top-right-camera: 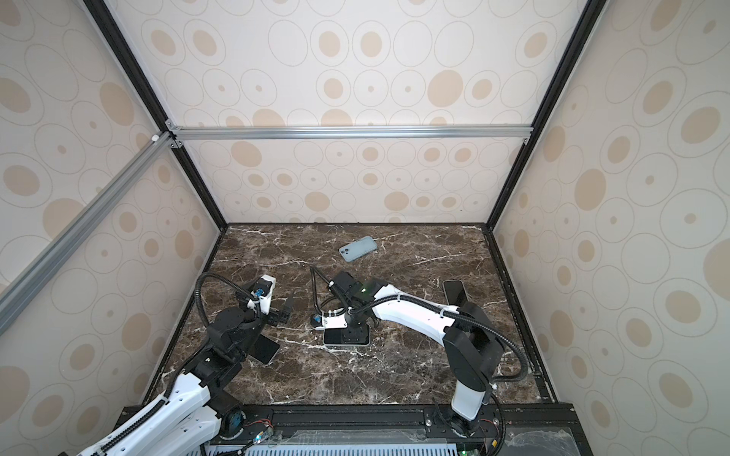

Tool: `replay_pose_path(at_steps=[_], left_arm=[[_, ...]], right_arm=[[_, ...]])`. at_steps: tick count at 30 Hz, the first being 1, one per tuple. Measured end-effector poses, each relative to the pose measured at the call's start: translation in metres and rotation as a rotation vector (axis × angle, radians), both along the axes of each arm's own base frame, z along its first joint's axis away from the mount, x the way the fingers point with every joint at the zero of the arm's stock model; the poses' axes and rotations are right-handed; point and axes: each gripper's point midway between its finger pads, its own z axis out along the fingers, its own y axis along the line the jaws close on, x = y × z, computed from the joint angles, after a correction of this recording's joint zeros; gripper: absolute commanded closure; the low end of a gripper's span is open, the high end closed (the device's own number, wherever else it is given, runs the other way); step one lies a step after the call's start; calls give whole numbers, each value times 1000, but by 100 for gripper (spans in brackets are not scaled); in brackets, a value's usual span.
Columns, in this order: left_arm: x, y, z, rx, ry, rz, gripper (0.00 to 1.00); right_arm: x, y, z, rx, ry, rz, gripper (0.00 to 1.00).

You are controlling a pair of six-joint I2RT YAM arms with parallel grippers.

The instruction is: Put the phone into the phone case

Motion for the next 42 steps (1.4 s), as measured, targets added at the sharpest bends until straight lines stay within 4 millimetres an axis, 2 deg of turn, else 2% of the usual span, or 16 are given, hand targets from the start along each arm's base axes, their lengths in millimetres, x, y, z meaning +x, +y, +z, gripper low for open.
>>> replay_pose_path(at_steps=[9, 15, 24, 32, 42], left_arm=[[-3, 13, 8, -24, -22, 65, 0], [0, 12, 2, -30, 0, 69, 0], [3, 10, -6, -35, 29, 73, 0], [6, 8, -9, -53, 38, 74, 0], [8, 6, -13, -55, 52, 71, 0]], right_arm=[[-8, -9, -12, -31, 32, -6, 25], [-8, -10, -15, -39, 39, -7, 25], [-8, -13, -37, -74, 99, -41, 25], [-1, -13, -46, -60, 168, -90, 25], [-4, -15, -64, -98, 219, -102, 25]])
